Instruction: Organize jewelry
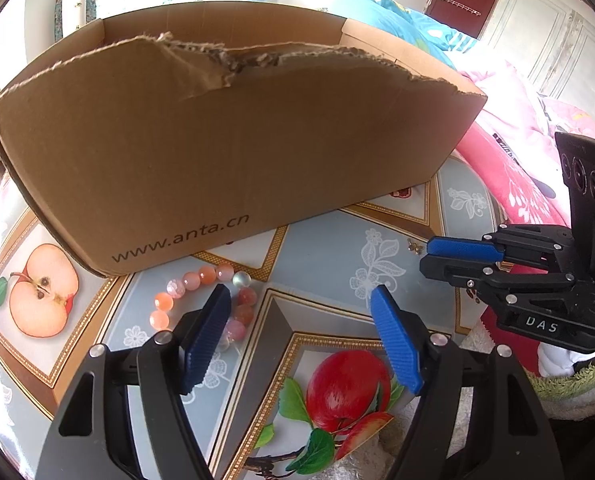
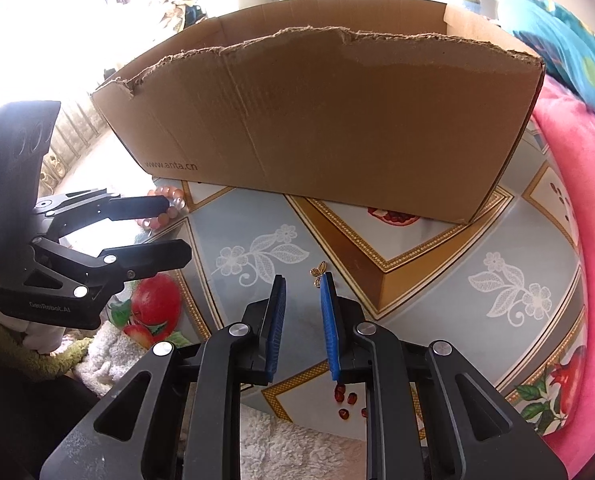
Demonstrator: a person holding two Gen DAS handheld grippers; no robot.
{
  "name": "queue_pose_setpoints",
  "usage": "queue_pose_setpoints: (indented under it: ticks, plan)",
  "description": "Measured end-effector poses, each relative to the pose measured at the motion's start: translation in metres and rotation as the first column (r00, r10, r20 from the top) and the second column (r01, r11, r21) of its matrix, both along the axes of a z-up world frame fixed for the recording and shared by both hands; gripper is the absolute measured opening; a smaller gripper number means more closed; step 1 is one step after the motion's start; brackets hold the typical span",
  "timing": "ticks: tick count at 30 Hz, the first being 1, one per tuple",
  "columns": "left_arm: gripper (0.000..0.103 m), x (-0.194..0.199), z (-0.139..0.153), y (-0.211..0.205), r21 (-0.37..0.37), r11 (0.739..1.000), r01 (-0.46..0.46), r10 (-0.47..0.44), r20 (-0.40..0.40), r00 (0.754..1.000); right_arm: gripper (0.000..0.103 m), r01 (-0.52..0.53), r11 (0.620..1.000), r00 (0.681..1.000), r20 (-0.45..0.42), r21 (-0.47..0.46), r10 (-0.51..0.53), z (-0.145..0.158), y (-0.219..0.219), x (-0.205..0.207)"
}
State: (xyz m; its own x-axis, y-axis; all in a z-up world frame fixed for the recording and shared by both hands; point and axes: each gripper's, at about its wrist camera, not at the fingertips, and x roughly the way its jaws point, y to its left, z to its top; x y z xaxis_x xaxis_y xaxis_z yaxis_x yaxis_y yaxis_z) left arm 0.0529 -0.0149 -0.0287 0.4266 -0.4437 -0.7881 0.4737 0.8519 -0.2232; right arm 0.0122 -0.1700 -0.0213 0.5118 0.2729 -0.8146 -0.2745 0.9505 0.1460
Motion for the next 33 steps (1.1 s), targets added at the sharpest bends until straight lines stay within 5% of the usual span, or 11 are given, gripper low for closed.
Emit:
queue_pose_setpoints:
  ticks: [13, 33]
  plan:
    - [0.071, 0.001, 0.0, -0.001, -0.001, 1.0, -0.001, 0.001, -0.002, 1.0, 0.018, 0.024, 1.0, 1.0, 0.002, -0.011, -0.024, -0.002, -0.009, 0.016]
    - [0.071, 0.001, 0.0, -0.001, -0.004, 1.0, -0.002, 0.002, -0.001, 1.0, 0.012, 0.139, 0.969, 0.99, 0.063, -0.205, -0.129, -0.005, 0.05, 0.003]
